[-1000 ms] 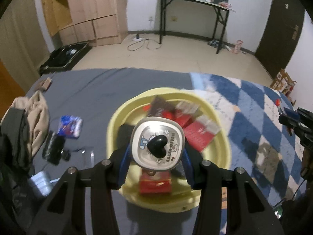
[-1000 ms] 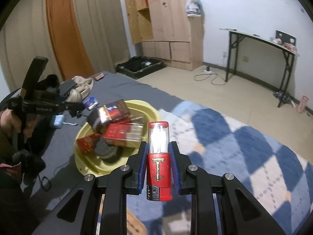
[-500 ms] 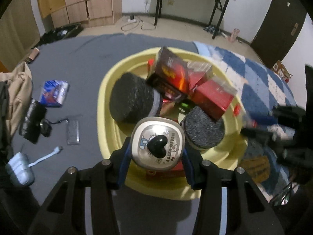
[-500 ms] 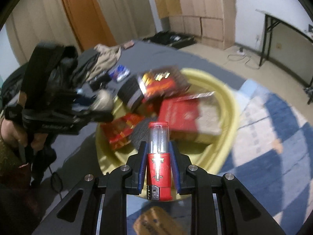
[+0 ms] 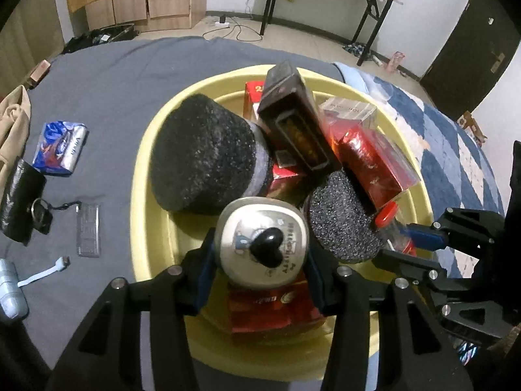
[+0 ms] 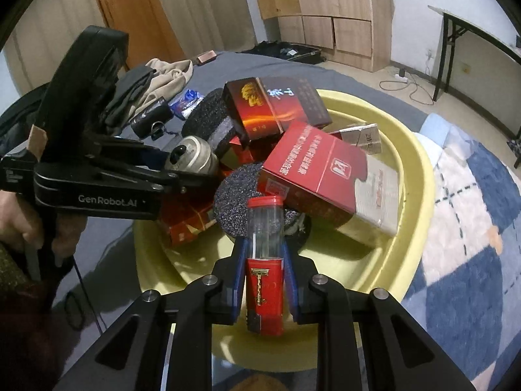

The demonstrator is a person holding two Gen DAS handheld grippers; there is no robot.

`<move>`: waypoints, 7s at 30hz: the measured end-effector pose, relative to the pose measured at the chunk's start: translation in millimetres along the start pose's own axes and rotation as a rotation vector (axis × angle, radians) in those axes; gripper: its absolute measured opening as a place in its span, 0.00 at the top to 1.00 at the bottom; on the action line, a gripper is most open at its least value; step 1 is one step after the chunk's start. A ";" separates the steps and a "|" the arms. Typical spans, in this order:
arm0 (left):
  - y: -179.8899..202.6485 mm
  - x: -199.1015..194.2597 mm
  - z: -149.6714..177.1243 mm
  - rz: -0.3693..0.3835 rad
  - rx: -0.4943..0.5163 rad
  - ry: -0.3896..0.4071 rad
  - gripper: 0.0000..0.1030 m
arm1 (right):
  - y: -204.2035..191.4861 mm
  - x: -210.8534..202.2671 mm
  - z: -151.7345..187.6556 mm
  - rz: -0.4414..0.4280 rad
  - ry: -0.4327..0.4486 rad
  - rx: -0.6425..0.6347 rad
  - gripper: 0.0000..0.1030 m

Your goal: Organize rigid objects

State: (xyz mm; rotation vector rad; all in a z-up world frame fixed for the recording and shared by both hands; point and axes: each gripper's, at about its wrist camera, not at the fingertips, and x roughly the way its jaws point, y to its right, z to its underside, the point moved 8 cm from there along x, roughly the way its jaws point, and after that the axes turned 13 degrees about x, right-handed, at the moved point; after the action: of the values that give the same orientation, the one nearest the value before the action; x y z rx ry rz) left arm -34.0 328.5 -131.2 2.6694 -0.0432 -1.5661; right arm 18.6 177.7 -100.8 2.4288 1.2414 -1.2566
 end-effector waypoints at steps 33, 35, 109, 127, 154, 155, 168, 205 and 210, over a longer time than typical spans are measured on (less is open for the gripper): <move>34.7 -15.4 114.5 -0.157 -0.101 0.175 0.00 | -11.1 1.2 108.1 0.177 0.080 0.042 0.00; 29.8 -8.4 110.6 -0.180 -0.127 0.164 0.00 | -17.1 10.4 105.2 0.203 0.077 -0.008 0.00; 32.5 2.9 102.9 -0.266 -0.130 0.136 0.00 | -27.9 37.6 87.5 0.207 0.075 -0.054 0.00; 32.4 3.3 102.9 -0.266 -0.130 0.136 0.00 | -27.3 37.1 87.8 0.207 0.075 -0.054 0.00; 32.3 3.5 102.7 -0.266 -0.130 0.135 0.00 | -26.6 36.0 88.2 0.207 0.074 -0.054 0.00; 32.3 3.4 102.8 -0.266 -0.130 0.136 0.00 | -27.7 37.6 87.5 0.207 0.074 -0.054 0.00; 32.4 3.0 103.1 -0.266 -0.130 0.135 0.00 | -28.0 37.9 87.5 0.207 0.074 -0.054 0.00; 32.3 3.4 102.8 -0.266 -0.130 0.135 0.00 | -26.9 36.5 88.1 0.207 0.074 -0.054 0.00; 32.3 3.3 102.8 -0.266 -0.130 0.135 0.00 | -27.5 37.6 87.8 0.207 0.074 -0.054 0.00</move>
State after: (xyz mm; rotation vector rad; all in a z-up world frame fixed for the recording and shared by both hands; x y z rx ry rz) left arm -122.2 293.4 -182.5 2.7588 0.4192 -1.3870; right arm -43.7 178.4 -178.2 2.5089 0.9956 -1.0721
